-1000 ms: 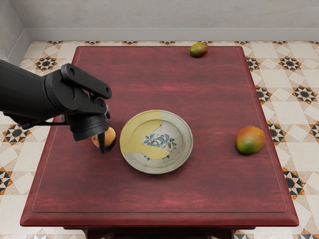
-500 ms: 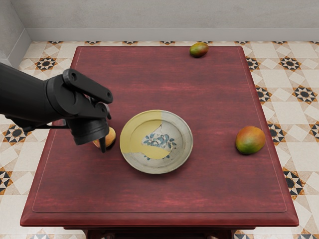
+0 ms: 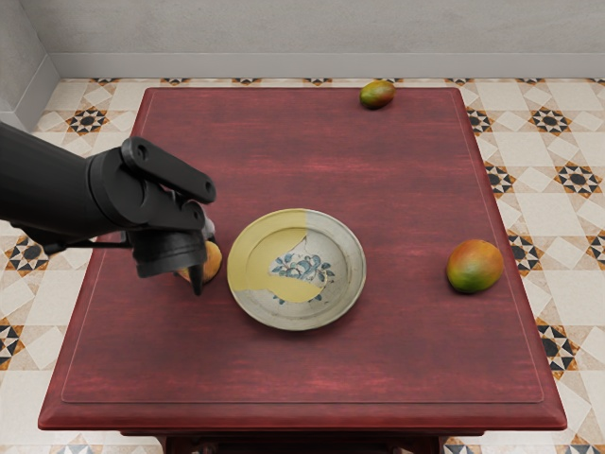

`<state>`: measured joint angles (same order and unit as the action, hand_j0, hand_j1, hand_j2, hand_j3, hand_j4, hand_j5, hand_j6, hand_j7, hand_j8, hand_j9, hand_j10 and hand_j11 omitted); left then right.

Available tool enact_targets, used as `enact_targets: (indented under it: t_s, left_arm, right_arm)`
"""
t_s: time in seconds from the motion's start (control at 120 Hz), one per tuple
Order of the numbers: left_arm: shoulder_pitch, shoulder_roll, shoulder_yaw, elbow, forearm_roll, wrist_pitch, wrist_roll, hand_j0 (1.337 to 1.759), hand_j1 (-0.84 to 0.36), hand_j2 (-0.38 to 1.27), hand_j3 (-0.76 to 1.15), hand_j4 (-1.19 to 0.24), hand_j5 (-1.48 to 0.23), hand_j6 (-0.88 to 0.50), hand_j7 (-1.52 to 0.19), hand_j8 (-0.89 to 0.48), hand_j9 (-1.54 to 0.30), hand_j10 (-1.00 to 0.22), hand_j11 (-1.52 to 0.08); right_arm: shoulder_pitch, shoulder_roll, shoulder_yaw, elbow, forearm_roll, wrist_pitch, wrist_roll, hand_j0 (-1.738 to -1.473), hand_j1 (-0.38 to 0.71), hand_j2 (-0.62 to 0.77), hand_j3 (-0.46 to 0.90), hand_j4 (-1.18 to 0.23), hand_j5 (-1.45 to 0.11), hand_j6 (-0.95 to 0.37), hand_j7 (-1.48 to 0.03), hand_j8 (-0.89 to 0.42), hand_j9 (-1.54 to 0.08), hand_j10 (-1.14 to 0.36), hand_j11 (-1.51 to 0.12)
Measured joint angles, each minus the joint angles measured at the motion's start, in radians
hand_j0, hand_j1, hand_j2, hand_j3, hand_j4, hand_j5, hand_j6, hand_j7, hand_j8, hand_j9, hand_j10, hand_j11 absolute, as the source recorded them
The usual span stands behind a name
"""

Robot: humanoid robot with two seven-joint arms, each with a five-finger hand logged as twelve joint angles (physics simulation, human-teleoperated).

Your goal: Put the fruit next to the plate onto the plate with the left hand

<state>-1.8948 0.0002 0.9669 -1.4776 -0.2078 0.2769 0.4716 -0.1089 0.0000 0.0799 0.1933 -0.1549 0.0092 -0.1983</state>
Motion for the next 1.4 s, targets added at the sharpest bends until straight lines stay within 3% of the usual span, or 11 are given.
enact_targets:
  t_s: [0.05,0.108,0.167,0.308,0.417,0.55,0.6,0.725,0.842,1.225,1.4]
  left_arm:
    - [-0.008,0.000,0.000,-0.001,-0.010,-0.021,0.002,1.658,-0.44,0.13,0.00,0.24,-1.01,0.44,-0.96,0.27,-0.94,-0.64,-0.86]
    - [-0.035,0.000,-0.005,-0.004,-0.044,-0.051,-0.004,1.658,-0.51,0.14,0.00,0.01,-1.00,0.17,-0.92,0.03,-0.96,-0.69,-0.93]
    - [-0.045,0.000,-0.004,-0.005,-0.069,-0.067,-0.004,1.656,-0.48,0.30,0.00,-0.16,-1.03,0.17,-0.83,-0.13,-1.01,-0.73,-0.99]
    - [-0.056,0.000,0.004,-0.005,-0.108,-0.090,-0.009,1.649,-0.45,0.31,0.00,-0.21,-1.09,0.22,-0.80,-0.14,-1.10,-0.72,-1.08]
    - [-0.080,0.000,0.044,-0.005,-0.154,-0.092,-0.009,1.646,-0.43,0.29,0.00,-0.21,-1.15,-0.15,-0.92,-0.14,-1.14,-0.73,-1.12]
    - [-0.111,0.000,0.083,-0.008,-0.177,-0.096,-0.008,1.639,-0.38,0.27,0.00,-0.22,-1.19,-0.15,-1.06,-0.21,-1.18,-0.75,-1.18]
    - [-0.161,0.000,0.086,-0.015,-0.194,-0.116,-0.009,1.638,-0.37,0.26,0.00,-0.23,-1.18,-0.16,-1.07,-0.22,-1.17,-0.75,-1.17]
    - [-0.275,0.108,0.088,-0.024,-0.225,-0.294,-0.011,1.635,-0.37,0.31,0.00,-0.20,-1.23,-0.14,-1.14,-0.25,-1.20,-0.77,-1.21]
    - [-0.307,0.116,0.081,-0.026,-0.240,-0.395,-0.011,1.632,-0.38,0.31,0.00,-0.17,-1.28,-0.10,-1.18,-0.24,-1.21,-0.78,-1.23]
    - [-0.288,0.096,-0.143,0.015,-0.248,-0.440,-0.010,1.630,-0.40,0.31,0.00,-0.12,-1.33,-0.07,-1.21,-0.21,-1.23,-0.81,-1.26]
    - [-0.244,0.060,-0.187,0.047,-0.241,-0.435,-0.011,1.629,-0.38,0.30,0.00,-0.15,-1.32,-0.09,-1.20,-0.23,-1.23,-0.81,-1.26]
  right_arm:
    - [0.000,0.000,0.000,0.000,0.000,0.000,0.000,-1.658,-0.32,0.00,0.00,-0.02,-0.03,-0.02,-0.03,-0.02,-0.03,-0.02,-0.03]
    - [0.000,0.000,0.000,0.000,0.000,0.000,0.000,-1.658,-0.32,0.00,0.00,-0.02,-0.03,-0.02,-0.03,-0.02,-0.03,-0.02,-0.03]
    - [0.000,0.000,0.000,0.000,0.000,0.000,0.000,-1.658,-0.32,0.00,0.00,-0.02,-0.03,-0.02,-0.03,-0.02,-0.03,-0.02,-0.03]
    - [0.000,0.000,0.000,0.000,0.000,0.000,0.000,-1.658,-0.32,0.00,0.00,-0.02,-0.03,-0.02,-0.03,-0.02,-0.03,-0.02,-0.03]
    - [0.000,0.000,0.000,0.000,0.000,0.000,0.000,-1.658,-0.32,0.00,0.00,-0.02,-0.03,-0.02,-0.03,-0.02,-0.03,-0.02,-0.03]
    - [0.000,0.000,0.000,0.000,0.000,0.000,0.000,-1.658,-0.32,0.00,0.00,-0.02,-0.03,-0.02,-0.03,-0.02,-0.03,-0.02,-0.03]
    - [0.000,0.000,0.000,0.000,0.000,0.000,0.000,-1.658,-0.32,0.00,0.00,-0.02,-0.03,-0.02,-0.03,-0.02,-0.03,-0.02,-0.03]
    - [0.000,0.000,0.000,0.000,0.000,0.000,0.000,-1.658,-0.32,0.00,0.00,-0.02,-0.03,-0.02,-0.03,-0.02,-0.03,-0.02,-0.03]
    - [0.000,0.000,0.000,0.000,0.000,0.000,0.000,-1.658,-0.32,0.00,0.00,-0.02,-0.03,-0.02,-0.03,-0.02,-0.03,-0.02,-0.03]
    - [0.000,0.000,0.000,0.000,0.000,0.000,0.000,-1.658,-0.32,0.00,0.00,-0.02,-0.03,-0.02,-0.03,-0.02,-0.03,-0.02,-0.03]
    - [0.000,0.000,0.000,0.000,0.000,0.000,0.000,-1.658,-0.32,0.00,0.00,-0.02,-0.03,-0.02,-0.03,-0.02,-0.03,-0.02,-0.03]
